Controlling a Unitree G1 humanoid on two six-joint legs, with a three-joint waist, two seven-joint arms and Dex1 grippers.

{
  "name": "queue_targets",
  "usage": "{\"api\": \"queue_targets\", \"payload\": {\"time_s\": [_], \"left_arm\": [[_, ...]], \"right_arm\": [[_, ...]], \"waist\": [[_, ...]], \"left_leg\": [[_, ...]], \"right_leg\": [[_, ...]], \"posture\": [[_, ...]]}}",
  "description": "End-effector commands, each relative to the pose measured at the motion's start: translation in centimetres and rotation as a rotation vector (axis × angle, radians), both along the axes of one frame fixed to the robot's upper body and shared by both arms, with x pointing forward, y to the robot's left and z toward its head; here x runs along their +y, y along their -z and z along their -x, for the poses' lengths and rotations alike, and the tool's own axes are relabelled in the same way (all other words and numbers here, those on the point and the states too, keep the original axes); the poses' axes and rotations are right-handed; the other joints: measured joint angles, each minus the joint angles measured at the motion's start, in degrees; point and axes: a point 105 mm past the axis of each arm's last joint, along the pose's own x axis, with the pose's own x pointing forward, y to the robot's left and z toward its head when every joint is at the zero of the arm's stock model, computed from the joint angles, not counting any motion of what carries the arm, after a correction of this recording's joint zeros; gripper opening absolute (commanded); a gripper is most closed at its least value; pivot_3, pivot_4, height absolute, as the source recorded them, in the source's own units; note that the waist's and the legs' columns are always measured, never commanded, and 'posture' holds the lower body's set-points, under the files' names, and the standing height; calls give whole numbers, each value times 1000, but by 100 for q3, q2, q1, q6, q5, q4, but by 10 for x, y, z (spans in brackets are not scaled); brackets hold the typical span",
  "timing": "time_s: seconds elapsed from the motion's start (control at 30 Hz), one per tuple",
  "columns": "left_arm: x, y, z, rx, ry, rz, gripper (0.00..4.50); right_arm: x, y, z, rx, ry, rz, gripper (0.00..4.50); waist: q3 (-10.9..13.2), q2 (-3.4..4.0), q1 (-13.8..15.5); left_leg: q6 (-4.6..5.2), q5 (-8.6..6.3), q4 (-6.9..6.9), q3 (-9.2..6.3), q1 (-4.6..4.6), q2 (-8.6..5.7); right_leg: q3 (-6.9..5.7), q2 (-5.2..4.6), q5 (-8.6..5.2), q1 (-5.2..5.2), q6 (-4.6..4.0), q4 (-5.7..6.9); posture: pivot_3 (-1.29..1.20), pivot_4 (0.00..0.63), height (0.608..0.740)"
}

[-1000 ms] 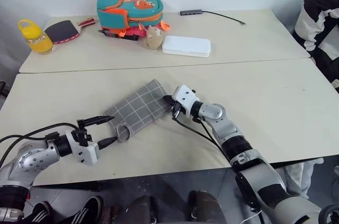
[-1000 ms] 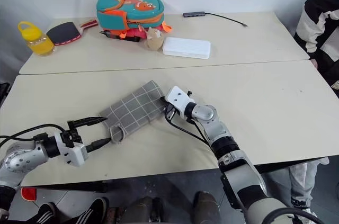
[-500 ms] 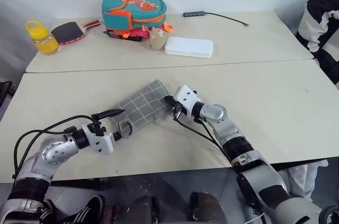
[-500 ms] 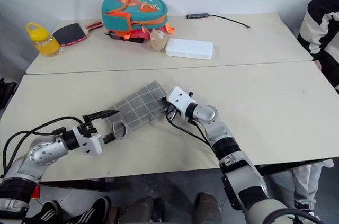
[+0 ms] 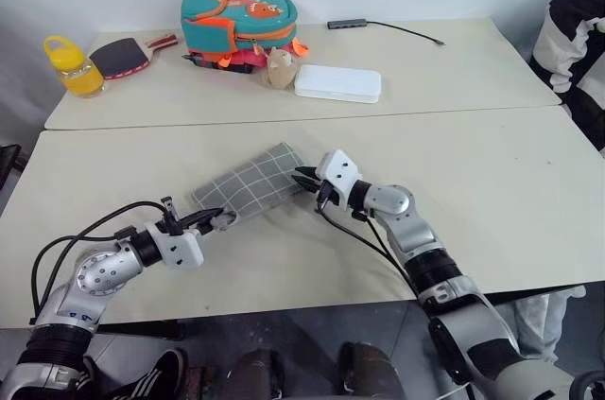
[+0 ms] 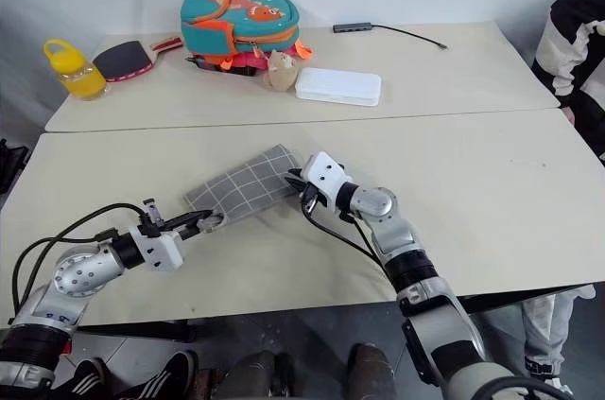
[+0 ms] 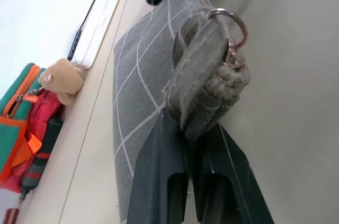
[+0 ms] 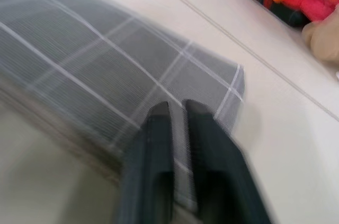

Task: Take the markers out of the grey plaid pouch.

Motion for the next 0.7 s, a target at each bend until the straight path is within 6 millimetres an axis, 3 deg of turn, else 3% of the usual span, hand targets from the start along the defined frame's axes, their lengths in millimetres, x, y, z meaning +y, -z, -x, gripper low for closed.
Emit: {"api": "queue_targets", "payload": {"time_s": [0.03,0.13,0.27,0.37,0.6,0.7], "left_arm": [[-7,1,3,49,-1,98,0],[-10,-10,2,55,4,165,0],[-16,-23,0,47,16,222,0],[-22,-31,-2,47,23,251,0],[-28,-30,2,70,60,237,0],[-30,-31,3,73,66,253,0]], "right_arm": [[-11,-30,16,-183,-63,58,2017],[-22,-27,24,-346,-99,291,3050],[-26,-32,28,-491,-115,400,3050],[-32,-23,23,-528,-98,494,3050],[-36,-24,13,-626,-50,546,3050],[-34,-19,12,-607,-51,533,2392]], "waist": [[0,-1,-3],[4,-7,-6],[13,-21,-19],[13,-22,-30],[13,-22,-30],[13,-22,-30]], "left_leg": [[1,-2,0,2,0,-1],[-1,-4,0,2,-2,0],[-4,-3,1,6,-2,4],[-6,-2,1,8,-3,6],[-7,-2,1,9,-3,7],[-7,-2,1,9,-4,7]], "right_leg": [[1,-1,0,0,0,-2],[-1,-1,0,-2,1,-5],[-2,5,-1,-3,1,-9],[-1,8,-1,-3,0,-11],[-1,10,-1,-3,0,-15],[0,11,-1,-2,0,-16]], "posture": [[0,150,740],[0,150,740],[0,150,740],[0,150,740],[0,150,740],[0,150,740]]}}
